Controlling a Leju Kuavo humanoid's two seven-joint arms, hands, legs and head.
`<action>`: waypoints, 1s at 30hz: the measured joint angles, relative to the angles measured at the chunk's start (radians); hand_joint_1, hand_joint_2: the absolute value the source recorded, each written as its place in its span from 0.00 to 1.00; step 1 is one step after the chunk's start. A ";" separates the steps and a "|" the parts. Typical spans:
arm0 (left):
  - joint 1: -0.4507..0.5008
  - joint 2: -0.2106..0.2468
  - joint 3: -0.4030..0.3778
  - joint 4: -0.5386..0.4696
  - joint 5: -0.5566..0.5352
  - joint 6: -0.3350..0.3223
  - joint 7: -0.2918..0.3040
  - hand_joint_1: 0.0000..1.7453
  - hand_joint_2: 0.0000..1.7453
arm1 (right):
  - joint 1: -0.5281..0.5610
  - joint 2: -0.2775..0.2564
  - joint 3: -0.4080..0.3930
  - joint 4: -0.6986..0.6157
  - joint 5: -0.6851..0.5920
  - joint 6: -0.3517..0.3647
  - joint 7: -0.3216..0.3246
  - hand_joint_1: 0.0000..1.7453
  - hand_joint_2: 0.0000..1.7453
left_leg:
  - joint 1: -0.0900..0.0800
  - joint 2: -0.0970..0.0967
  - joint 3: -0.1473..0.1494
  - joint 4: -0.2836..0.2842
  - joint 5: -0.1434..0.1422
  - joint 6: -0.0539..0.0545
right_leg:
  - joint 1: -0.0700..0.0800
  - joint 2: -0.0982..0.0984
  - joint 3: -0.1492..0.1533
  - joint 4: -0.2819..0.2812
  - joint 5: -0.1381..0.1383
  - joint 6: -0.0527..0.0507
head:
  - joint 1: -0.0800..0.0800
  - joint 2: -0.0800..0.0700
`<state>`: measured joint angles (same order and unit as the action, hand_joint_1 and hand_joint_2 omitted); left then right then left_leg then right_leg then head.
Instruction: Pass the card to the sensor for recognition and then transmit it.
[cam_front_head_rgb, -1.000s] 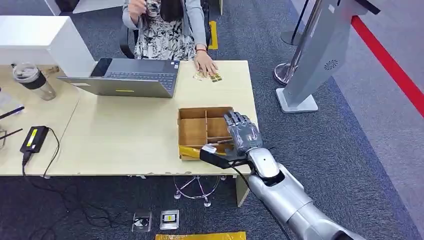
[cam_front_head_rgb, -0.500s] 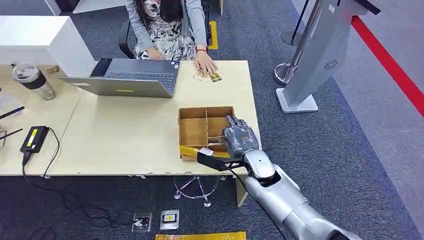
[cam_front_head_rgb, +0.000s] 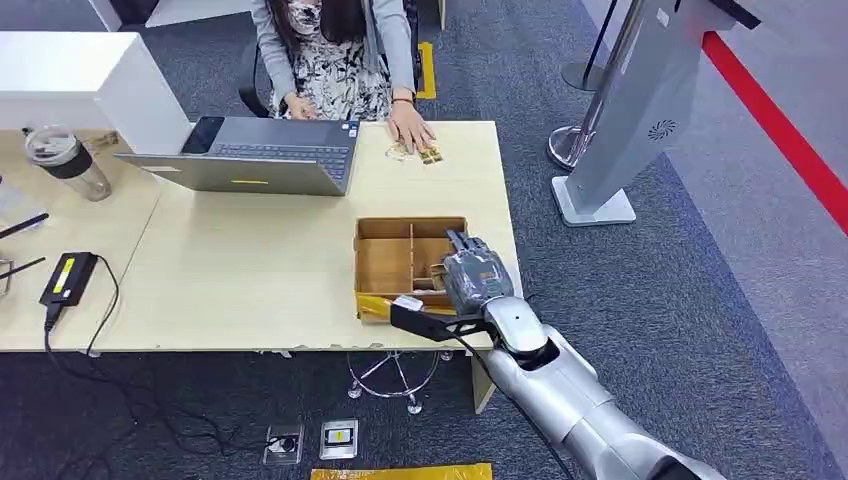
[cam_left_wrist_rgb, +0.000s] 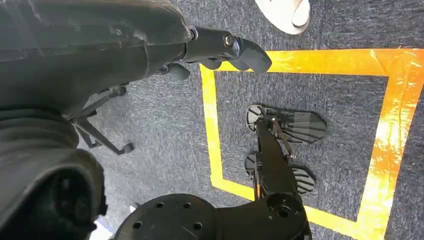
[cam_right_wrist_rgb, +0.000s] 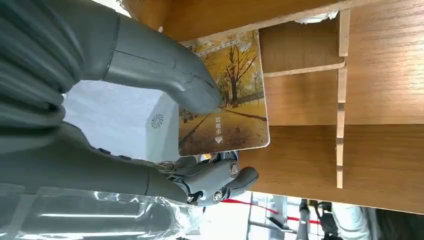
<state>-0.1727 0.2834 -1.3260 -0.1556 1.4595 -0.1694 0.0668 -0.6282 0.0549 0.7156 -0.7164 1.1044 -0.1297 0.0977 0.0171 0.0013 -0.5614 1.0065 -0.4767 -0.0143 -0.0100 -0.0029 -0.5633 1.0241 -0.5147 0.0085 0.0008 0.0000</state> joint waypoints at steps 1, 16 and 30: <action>0.000 0.000 0.000 0.000 0.000 0.000 0.000 0.00 0.00 | 0.000 0.000 0.000 0.000 -0.003 0.000 0.000 1.00 1.00 | 0.000 0.000 0.000 0.000 0.000 0.000 | 0.000 0.000 0.000 0.000 0.000 0.000 | 0.000 0.000; 0.000 0.000 0.000 0.000 0.000 -0.001 -0.006 0.00 0.00 | -0.008 0.017 0.000 0.000 -0.007 0.002 0.001 1.00 1.00 | 0.000 0.000 0.000 0.000 0.000 0.000 | 0.000 0.000 0.000 0.000 0.000 0.000 | 0.000 0.000; 0.000 0.000 0.000 0.000 0.000 -0.001 -0.009 0.00 0.00 | -0.019 0.018 0.001 0.000 -0.008 0.010 0.002 1.00 1.00 | 0.000 0.000 0.000 0.000 0.000 0.000 | 0.000 0.000 0.000 0.000 0.000 0.000 | 0.000 0.000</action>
<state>-0.1725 0.2831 -1.3260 -0.1556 1.4592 -0.1705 0.0580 -0.6467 0.0732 0.7164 -0.7164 1.0967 -0.1198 0.0999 0.0171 0.0011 -0.5615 1.0064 -0.4767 -0.0143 -0.0099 -0.0030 -0.5634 1.0241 -0.5147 0.0085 0.0008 0.0000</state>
